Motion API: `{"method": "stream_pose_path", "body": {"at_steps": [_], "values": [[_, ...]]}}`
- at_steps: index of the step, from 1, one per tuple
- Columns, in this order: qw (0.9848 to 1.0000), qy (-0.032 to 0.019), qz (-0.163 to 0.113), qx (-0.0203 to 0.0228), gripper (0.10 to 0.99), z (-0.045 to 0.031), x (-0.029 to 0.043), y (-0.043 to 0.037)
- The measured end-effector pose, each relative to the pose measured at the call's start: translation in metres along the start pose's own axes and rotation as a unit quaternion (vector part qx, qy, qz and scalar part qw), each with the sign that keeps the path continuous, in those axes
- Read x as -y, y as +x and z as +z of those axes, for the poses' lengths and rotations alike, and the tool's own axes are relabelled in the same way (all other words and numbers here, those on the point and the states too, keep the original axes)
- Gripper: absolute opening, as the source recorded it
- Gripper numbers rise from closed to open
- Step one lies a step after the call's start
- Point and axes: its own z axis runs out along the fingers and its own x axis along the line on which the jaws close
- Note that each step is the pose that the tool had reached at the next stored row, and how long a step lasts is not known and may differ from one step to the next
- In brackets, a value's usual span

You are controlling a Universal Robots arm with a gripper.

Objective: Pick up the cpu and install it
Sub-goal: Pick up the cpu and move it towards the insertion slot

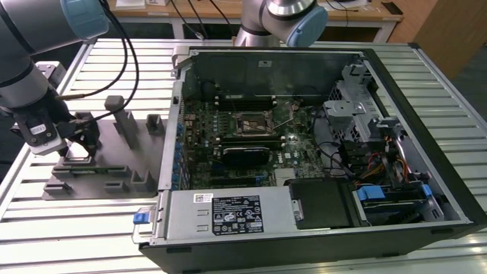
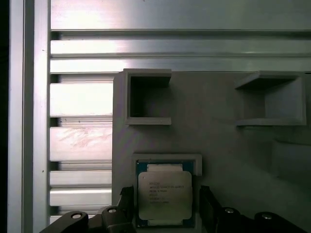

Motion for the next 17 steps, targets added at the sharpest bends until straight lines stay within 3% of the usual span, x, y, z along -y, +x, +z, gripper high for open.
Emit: {"method": "stream_pose_path", "body": {"at_steps": [7, 17], "values": [[1.0, -0.0031, 0.0, -0.0002, 0.647, 0.0026, 0.0001, 0.0001], [1.0, -0.0033, 0.0, -0.0002, 0.647, 0.0028, 0.0002, 0.0001]]}}
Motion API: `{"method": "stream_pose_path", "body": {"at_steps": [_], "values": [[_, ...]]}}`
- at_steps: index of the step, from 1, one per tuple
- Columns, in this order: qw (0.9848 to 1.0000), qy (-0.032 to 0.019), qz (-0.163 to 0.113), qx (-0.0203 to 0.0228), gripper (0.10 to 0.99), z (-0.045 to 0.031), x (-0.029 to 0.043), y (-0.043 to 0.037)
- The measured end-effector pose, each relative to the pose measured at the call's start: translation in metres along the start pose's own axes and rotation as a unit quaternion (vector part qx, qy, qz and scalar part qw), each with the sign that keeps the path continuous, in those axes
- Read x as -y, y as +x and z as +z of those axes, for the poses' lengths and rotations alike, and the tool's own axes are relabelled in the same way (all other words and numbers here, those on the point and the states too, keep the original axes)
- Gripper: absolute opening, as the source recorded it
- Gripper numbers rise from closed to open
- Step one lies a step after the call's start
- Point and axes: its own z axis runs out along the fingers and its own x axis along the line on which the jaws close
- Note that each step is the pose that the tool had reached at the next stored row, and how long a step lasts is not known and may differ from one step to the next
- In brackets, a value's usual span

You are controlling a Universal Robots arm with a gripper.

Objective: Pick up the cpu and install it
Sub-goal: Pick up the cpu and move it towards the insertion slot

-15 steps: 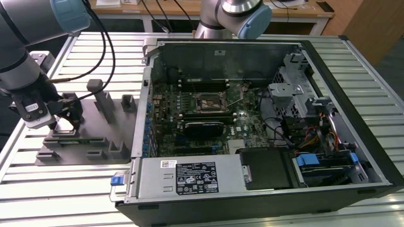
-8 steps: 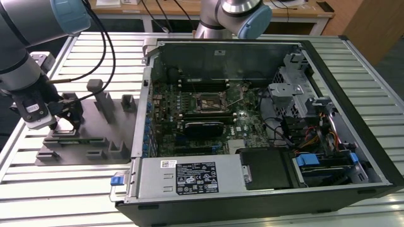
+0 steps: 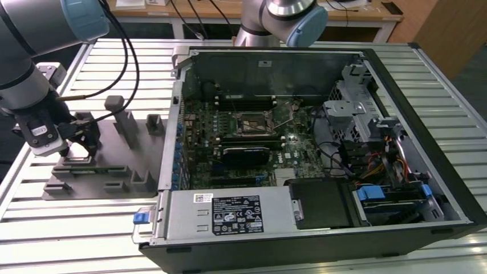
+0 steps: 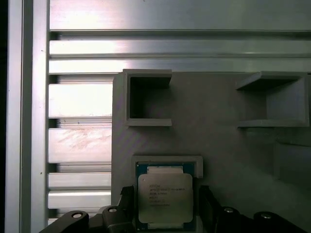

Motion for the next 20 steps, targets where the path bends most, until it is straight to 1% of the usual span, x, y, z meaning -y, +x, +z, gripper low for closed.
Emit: {"method": "stream_pose_path", "body": {"at_steps": [1, 2, 3, 4, 12, 15, 20], "values": [[1.0, 0.0, 0.0, 0.0, 0.631, 0.0, 0.0, 0.0], [1.0, 0.0, 0.0, 0.0, 0.569, 0.0, 0.0, 0.0], [1.0, 0.0, 0.0, 0.0, 0.569, 0.0, 0.0, 0.0], [1.0, 0.0, 0.0, 0.0, 0.541, 0.0, 0.0, 0.0], [1.0, -0.0002, 0.0, 0.0001, 0.541, -0.0005, 0.0, 0.0], [1.0, -0.0001, 0.0, 0.0, 0.541, -0.006, -0.0003, -0.0001], [1.0, -0.0001, 0.0, 0.0, 0.541, -0.0174, -0.0009, -0.0004]]}}
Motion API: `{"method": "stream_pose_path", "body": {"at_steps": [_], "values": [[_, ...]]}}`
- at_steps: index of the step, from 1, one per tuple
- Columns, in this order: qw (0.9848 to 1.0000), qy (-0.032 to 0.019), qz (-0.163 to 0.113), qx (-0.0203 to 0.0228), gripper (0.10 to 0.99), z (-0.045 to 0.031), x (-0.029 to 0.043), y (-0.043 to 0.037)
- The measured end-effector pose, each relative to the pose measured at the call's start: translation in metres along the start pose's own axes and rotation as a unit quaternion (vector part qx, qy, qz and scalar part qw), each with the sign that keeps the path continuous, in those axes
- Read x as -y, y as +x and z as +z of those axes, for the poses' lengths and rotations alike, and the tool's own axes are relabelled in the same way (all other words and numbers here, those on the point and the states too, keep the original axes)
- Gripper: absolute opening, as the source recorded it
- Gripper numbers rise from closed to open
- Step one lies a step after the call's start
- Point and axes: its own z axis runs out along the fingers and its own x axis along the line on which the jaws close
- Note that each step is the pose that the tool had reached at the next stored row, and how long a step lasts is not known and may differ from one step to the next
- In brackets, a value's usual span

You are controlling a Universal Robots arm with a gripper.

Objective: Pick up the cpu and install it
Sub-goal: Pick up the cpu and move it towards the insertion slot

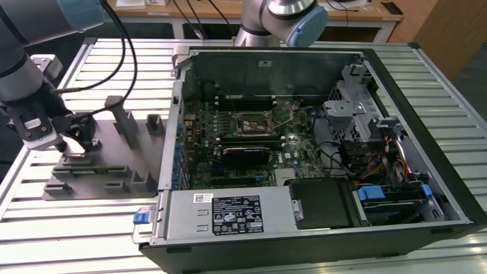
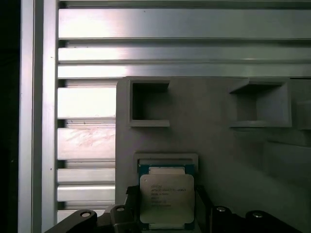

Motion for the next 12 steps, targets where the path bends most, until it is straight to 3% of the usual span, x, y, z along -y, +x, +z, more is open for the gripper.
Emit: {"method": "stream_pose_path", "body": {"at_steps": [12], "values": [[1.0, 0.0, 0.0, 0.0, 0.541, -0.0235, -0.0011, -0.0005]]}}
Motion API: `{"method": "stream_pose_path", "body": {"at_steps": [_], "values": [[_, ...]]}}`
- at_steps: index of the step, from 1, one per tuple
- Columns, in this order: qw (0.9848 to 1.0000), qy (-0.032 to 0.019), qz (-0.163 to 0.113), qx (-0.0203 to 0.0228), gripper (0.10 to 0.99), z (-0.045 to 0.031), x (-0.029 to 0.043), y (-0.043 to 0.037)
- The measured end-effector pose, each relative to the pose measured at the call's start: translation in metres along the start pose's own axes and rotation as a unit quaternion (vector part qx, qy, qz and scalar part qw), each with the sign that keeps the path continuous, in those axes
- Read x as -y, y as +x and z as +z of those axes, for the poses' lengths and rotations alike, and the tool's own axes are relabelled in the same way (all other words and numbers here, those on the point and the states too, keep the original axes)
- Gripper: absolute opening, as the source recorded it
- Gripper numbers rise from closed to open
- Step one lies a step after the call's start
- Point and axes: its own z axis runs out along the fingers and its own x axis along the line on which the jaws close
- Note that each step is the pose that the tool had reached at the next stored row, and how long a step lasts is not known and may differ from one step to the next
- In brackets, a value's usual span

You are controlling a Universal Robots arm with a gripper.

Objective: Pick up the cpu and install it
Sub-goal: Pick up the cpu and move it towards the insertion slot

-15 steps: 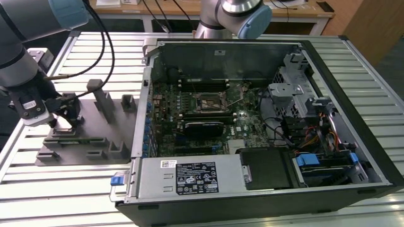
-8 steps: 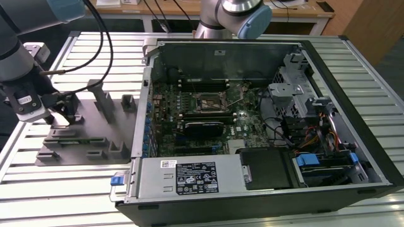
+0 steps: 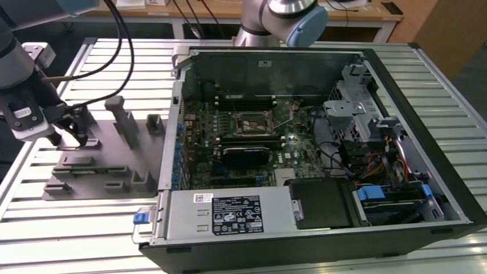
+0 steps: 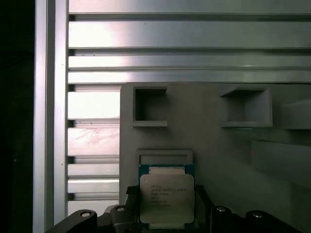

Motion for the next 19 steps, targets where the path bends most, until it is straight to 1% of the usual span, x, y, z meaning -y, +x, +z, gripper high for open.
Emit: {"method": "stream_pose_path", "body": {"at_steps": [19], "values": [[1.0, 0.0, 0.0, 0.0001, 0.541, -0.0411, -0.002, -0.0009]]}}
